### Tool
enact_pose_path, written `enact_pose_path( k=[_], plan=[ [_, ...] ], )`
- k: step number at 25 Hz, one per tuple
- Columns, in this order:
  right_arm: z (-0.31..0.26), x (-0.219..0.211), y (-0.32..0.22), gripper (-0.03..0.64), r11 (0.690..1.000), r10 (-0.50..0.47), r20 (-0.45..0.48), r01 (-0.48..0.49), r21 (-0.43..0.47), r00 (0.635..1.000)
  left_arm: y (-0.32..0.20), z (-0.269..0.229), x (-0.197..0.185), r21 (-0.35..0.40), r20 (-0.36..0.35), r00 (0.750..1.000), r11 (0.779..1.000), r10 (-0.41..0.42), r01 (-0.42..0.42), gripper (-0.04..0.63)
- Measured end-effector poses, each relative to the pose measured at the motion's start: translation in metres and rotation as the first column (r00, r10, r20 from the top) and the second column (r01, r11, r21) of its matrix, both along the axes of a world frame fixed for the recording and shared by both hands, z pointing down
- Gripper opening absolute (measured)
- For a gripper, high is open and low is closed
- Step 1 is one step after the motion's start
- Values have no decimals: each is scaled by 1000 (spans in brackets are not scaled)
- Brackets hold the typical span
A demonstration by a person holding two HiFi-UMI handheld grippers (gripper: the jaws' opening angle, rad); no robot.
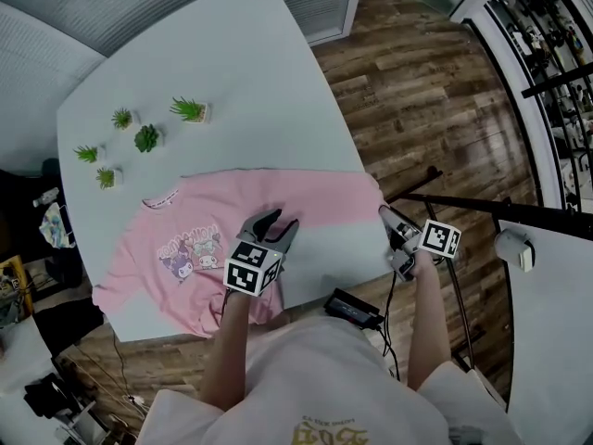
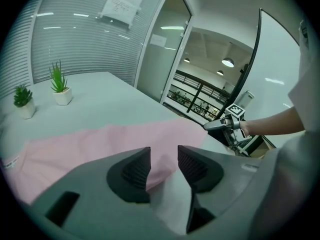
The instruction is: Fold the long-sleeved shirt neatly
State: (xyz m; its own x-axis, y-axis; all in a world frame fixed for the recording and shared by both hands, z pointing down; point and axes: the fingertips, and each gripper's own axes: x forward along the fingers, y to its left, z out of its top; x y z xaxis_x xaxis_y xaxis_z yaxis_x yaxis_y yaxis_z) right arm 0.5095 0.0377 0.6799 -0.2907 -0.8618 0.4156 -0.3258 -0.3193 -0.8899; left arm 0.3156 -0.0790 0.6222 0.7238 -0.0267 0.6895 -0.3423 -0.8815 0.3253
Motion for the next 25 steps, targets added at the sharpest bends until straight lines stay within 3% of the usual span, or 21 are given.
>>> enact_pose_path(
  k=[2, 8, 13, 18, 21, 25],
  plan=[
    [-6, -4, -5, 206, 999, -18, 22, 17, 43, 1000, 0, 2, -1, -1, 9, 1000, 1000, 0, 0, 173],
    [-6, 3, 1, 62, 1000, -31, -134, 29, -11, 991, -1, 1, -5, 12, 19, 1000, 1000, -10, 9, 170],
    [-13, 2, -1, 48, 996, -77, -296, 62, -61, 952, -1, -5, -9, 26, 21, 1000, 999, -23, 23, 174],
    [-34, 2, -5, 48, 996, -86, -455, 64, -63, 886, 0, -11, -12, 36, 19, 999, 999, -35, 35, 180],
    [-48, 0, -9, 48, 997, -73, -500, 59, -44, 863, -1, -15, -14, 48, 20, 999, 998, -40, 39, 198],
    [-69, -4, -13, 48, 999, -37, -505, 45, 4, 862, -2, -22, -19, 58, 18, 998, 997, -58, 57, 204]
  ],
)
